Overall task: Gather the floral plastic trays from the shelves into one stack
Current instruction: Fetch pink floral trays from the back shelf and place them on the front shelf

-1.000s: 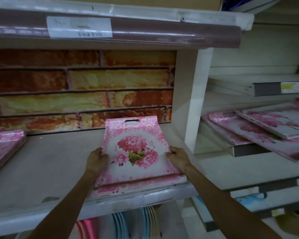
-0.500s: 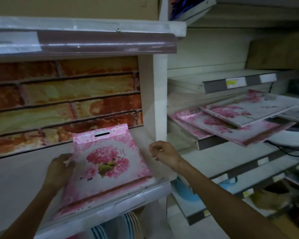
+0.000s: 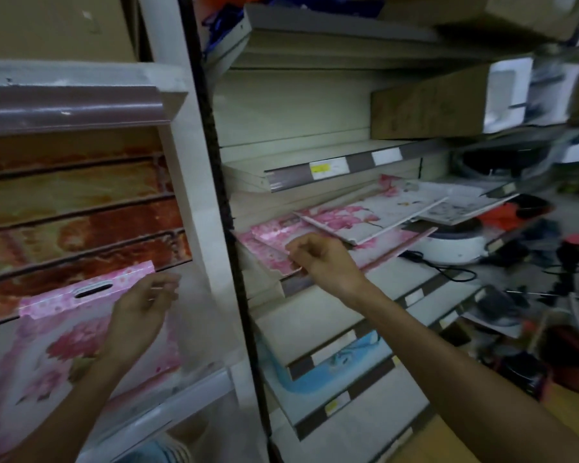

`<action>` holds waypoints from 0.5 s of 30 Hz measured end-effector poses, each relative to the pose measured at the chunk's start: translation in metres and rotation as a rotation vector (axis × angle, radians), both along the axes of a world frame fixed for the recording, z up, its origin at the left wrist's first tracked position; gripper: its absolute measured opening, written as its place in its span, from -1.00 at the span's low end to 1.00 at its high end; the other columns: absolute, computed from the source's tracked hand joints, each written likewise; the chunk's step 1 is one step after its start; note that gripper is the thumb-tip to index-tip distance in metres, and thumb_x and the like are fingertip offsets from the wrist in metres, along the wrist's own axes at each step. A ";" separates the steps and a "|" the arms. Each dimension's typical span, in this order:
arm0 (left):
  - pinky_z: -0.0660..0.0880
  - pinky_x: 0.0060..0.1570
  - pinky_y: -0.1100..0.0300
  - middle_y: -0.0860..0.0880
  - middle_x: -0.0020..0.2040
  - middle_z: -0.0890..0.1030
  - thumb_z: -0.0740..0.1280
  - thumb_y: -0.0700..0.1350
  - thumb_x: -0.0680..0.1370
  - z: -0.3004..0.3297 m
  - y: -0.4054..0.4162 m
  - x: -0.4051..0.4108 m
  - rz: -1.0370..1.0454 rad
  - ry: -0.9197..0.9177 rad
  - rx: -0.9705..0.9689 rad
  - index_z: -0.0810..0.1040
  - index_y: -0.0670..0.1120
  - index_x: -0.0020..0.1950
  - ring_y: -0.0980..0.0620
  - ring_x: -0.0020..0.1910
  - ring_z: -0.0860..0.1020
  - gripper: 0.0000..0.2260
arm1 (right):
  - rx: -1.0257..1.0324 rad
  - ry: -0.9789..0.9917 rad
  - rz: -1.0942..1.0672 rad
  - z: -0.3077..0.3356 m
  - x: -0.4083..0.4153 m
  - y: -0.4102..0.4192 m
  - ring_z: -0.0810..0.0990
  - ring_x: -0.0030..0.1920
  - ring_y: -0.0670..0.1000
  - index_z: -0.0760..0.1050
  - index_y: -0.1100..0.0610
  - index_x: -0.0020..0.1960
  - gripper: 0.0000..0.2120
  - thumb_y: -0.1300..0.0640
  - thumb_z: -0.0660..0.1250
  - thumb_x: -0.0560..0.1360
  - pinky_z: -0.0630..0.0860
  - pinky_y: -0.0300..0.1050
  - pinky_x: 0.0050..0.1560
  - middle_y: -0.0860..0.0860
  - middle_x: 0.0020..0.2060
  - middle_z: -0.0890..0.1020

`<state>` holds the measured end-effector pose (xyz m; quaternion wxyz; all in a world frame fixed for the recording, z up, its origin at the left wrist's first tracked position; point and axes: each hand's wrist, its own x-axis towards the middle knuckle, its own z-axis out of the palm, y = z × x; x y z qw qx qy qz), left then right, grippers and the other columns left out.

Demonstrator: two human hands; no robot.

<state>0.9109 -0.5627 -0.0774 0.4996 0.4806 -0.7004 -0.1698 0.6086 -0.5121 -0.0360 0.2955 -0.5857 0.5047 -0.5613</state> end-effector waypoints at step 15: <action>0.50 -0.09 0.43 0.00 -0.01 0.63 0.31 -0.26 0.58 0.023 -0.002 -0.199 -0.340 -0.250 -0.197 0.62 -0.09 0.10 0.15 -0.10 0.60 -0.84 | 0.017 0.104 -0.271 0.060 -0.184 -0.018 0.61 -0.24 -0.01 0.57 0.24 -0.01 -0.87 0.22 0.27 0.59 0.60 -0.21 -0.26 0.12 -0.18 0.64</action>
